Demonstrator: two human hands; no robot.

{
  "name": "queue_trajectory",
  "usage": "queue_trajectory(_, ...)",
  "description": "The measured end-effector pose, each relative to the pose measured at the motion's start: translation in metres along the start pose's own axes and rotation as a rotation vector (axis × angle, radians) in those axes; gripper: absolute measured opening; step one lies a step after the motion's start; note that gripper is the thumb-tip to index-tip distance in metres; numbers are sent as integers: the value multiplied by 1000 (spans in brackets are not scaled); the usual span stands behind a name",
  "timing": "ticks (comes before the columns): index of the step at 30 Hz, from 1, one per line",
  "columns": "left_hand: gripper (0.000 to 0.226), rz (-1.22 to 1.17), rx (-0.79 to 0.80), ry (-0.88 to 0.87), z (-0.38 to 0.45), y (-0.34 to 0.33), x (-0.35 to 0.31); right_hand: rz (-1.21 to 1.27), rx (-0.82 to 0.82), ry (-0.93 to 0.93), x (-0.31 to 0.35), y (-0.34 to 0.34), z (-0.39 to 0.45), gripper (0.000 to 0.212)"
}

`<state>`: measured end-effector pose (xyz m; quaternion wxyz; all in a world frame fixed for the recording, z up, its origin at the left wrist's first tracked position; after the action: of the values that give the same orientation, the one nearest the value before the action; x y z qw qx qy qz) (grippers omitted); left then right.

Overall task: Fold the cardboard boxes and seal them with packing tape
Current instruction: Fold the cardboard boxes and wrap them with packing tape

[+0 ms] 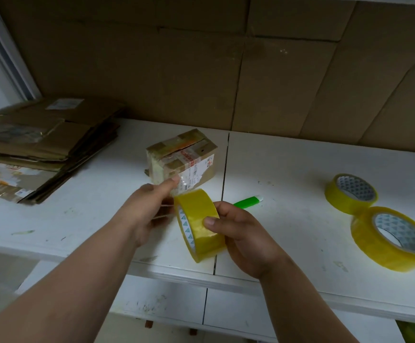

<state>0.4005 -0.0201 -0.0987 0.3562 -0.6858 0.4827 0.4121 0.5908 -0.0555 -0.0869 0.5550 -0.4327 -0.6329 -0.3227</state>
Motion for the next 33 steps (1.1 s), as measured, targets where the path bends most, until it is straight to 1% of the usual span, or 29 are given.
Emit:
queue_trajectory(2,39,-63,94,82,-2,-5,6,-68,8,5,1,4,0,26)
queue_trajectory(4,40,-141,105,112,-4,-7,10,-145,51,5,0,9,1,21)
queue_trajectory(6,43,-203,93,122,-7,-8,12,-246,107,5,2,14,-1,21)
queue_trajectory(7,42,-221,86,119,-8,-9,13,-288,118,6,4,19,-1,27)
queue_trajectory(8,41,-231,77,111,-10,-9,12,-315,93,6,5,26,0,32)
queue_trajectory(9,40,-240,65,101,-12,-10,12,-337,20,10,6,35,4,32)
queue_trajectory(10,40,-251,48,92,-14,-10,12,-416,-103,26,5,48,9,26)
queue_trajectory(11,40,-263,28,86,-16,-10,13,-616,-252,46,5,62,15,20)
queue_trajectory(12,40,-275,14,84,-18,-11,13,-928,-378,59,6,73,20,26)
queue_trajectory(13,38,-287,5,87,-19,-11,14,-1213,-426,52,2,80,25,38)
queue_trajectory(14,36,-300,0,92,-21,-13,16,-1398,-412,27,-5,86,30,47)
queue_trajectory(15,35,-317,-6,97,-22,-13,17,-1497,-375,-12,-12,92,35,51)
queue_trajectory(16,35,-335,-13,100,-23,-14,18,-1541,-331,-35,-19,96,39,49)
queue_trajectory(19,35,-370,-14,108,-27,-16,21,-1635,-325,-9,-23,102,47,28)
queue_trajectory(22,39,-396,-16,120,-32,-18,21,-1718,-363,3,-14,99,50,24)
queue_trajectory(23,40,-405,-22,121,-32,-17,21,-1681,-396,27,-8,98,50,23)
queue_trajectory(25,41,-416,-28,117,-33,-18,21,-1495,-421,125,11,91,48,20)
queue_trajectory(27,49,-421,-22,107,-33,-19,21,-1320,-349,278,33,73,46,17)
queue_trajectory(29,61,-422,-15,94,-33,-20,21,-1299,-209,413,53,51,46,21)
queue_trajectory(31,68,-416,-9,82,-33,-21,22,-1339,-101,437,63,35,50,28)
queue_trajectory(33,68,-408,-9,72,-33,-21,22,-1369,-56,420,69,27,57,31)
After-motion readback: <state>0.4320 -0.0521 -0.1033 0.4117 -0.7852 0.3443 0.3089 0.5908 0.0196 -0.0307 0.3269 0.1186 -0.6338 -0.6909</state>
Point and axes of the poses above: each hand's wrist, its own z-axis towards the middle knuckle, its own y-axis out of the back of the hand, x = y × z, the point moved 4 cm from there along z, towards the middle knuckle, and after that the axes turned 8 degrees about -z, right-handed, at the moved point
